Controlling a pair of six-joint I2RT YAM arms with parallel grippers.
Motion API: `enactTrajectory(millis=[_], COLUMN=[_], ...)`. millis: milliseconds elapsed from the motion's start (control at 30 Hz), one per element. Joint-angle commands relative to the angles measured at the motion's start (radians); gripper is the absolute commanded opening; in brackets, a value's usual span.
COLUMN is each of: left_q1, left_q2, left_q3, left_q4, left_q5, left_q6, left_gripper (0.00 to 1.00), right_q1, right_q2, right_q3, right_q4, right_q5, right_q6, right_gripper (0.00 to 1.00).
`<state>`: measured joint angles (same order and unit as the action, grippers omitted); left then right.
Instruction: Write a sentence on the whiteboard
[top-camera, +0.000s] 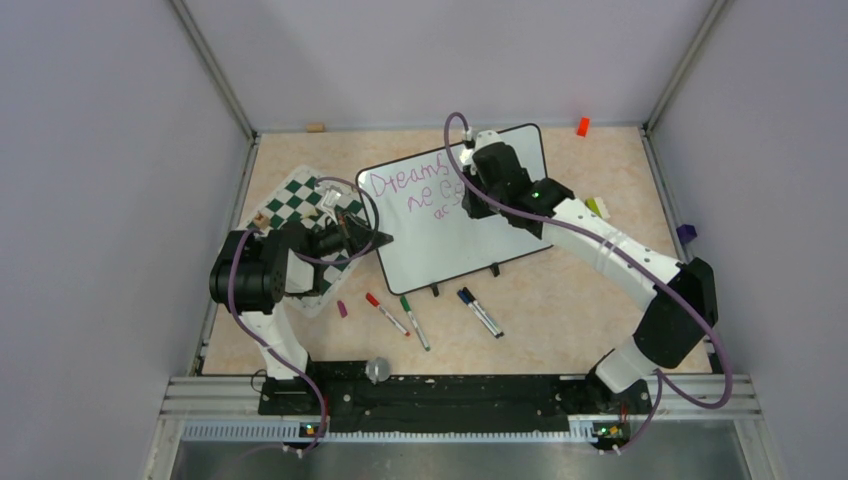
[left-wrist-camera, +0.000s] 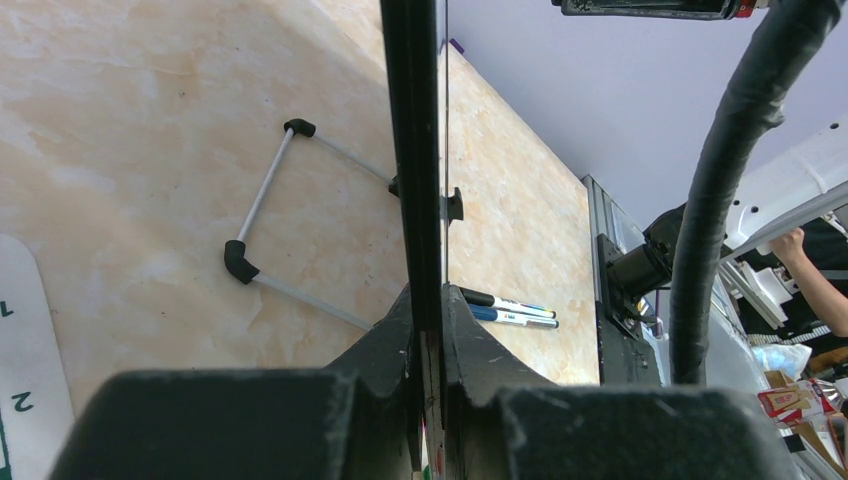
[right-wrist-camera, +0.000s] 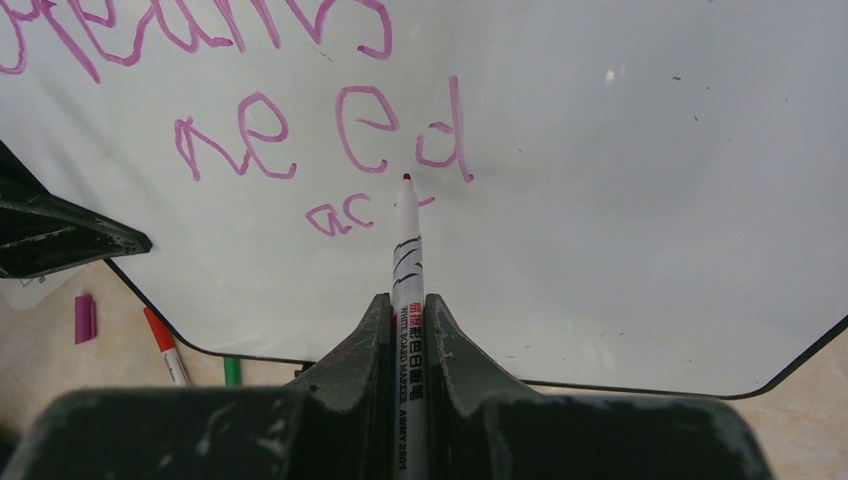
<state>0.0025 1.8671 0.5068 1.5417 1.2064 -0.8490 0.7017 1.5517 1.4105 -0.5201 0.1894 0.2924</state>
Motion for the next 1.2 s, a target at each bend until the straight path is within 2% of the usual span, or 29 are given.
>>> enactTrajectory(millis=[0, 567, 1167], left_q1=[-0.009, -0.01, -0.009], left_q2=[-0.007, -0.01, -0.005], left_q3=[-0.004, -0.01, -0.004], left_q4=[0.078, 0.078, 0.078], left_q5=[0.11, 0.108, 0.109], left_q6=[0.085, 0.088, 0.086], left_gripper=[0.0, 0.0, 0.0], right_q1=[-0.01, -0.015, -0.014], right_q2=[0.005, 0.048, -0.027], right_q3=[0.064, 0.051, -0.09], right_q4=[0.022, 0.025, 0.016], right_q5=[-0.004, 0.004, -0.026], right_q6=[-0.017, -0.021, 0.031], right_gripper=[0.0, 0.0, 0.0])
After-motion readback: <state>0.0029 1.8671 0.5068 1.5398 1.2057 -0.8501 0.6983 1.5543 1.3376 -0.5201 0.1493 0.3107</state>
